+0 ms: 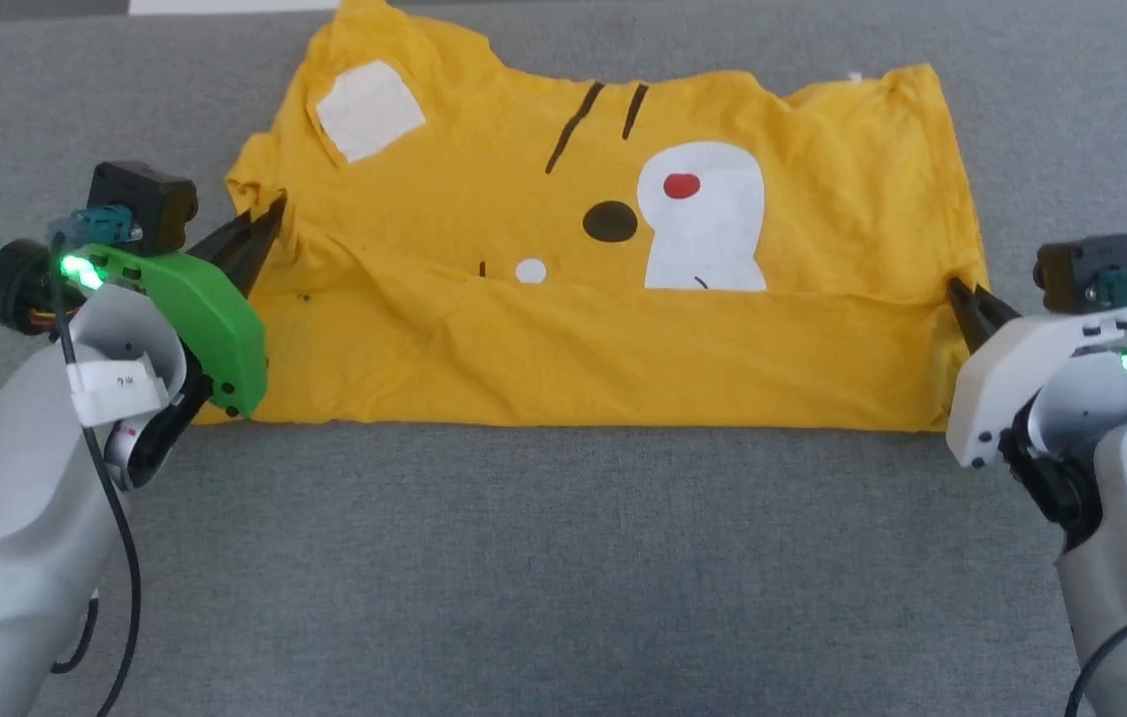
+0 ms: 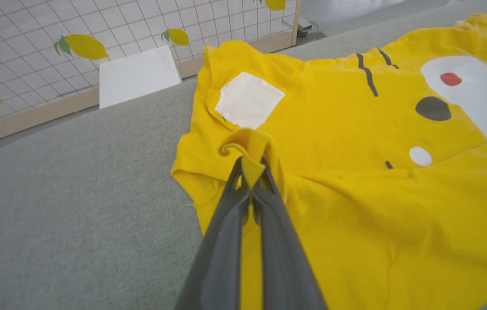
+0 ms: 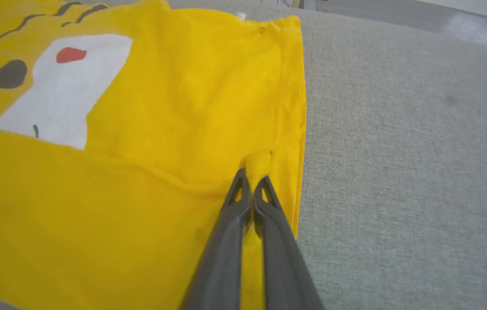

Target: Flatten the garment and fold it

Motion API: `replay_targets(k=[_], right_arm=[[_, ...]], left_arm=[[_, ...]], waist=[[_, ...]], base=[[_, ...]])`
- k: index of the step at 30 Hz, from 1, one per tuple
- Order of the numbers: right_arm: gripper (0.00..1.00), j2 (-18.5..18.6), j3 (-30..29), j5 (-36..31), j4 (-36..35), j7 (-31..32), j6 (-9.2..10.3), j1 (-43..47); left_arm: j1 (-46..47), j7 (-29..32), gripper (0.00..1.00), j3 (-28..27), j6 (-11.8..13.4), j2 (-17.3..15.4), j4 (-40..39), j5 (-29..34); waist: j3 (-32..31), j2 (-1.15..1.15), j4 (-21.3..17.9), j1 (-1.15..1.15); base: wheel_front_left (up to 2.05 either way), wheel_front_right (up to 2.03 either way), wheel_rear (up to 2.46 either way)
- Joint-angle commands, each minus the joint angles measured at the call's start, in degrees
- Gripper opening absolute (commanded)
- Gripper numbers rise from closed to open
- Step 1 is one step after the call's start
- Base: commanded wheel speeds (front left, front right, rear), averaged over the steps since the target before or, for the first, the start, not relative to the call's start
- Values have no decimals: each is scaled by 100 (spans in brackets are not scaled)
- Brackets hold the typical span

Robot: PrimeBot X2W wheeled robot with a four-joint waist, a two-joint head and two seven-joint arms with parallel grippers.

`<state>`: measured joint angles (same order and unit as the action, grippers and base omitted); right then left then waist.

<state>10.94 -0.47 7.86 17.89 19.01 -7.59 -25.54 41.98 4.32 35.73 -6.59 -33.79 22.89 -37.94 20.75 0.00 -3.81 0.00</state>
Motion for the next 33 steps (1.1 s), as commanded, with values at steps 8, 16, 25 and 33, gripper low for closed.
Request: replay_targets(k=[8, 16, 25, 33], right_arm=[[0, -31, -6, 296, 600, 1318, 10, -631], [96, -189, -305, 380, 310, 2150, 10, -597], [100, -405, -749, 623, -753, 931, 10, 465], [100, -717, -930, 596, -1525, -861, 10, 1656]], left_arm=[[68, 1583, 0, 41, -66, -31, 808, -1085], [-113, 1867, 100, -289, 264, 38, 787, -1667], [-803, -1056, 100, -806, 1086, 97, -31, -819], [-2097, -1886, 100, -1106, 1803, 286, -920, -498]], waist=[[503, 0, -119, 0], [432, 0, -80, 0], [-125, 0, 50, 0], [-583, 0, 114, 0]], base=[[0, 0, 0], [0, 0, 0], [0, 0, 0], [0, 0, 0]])
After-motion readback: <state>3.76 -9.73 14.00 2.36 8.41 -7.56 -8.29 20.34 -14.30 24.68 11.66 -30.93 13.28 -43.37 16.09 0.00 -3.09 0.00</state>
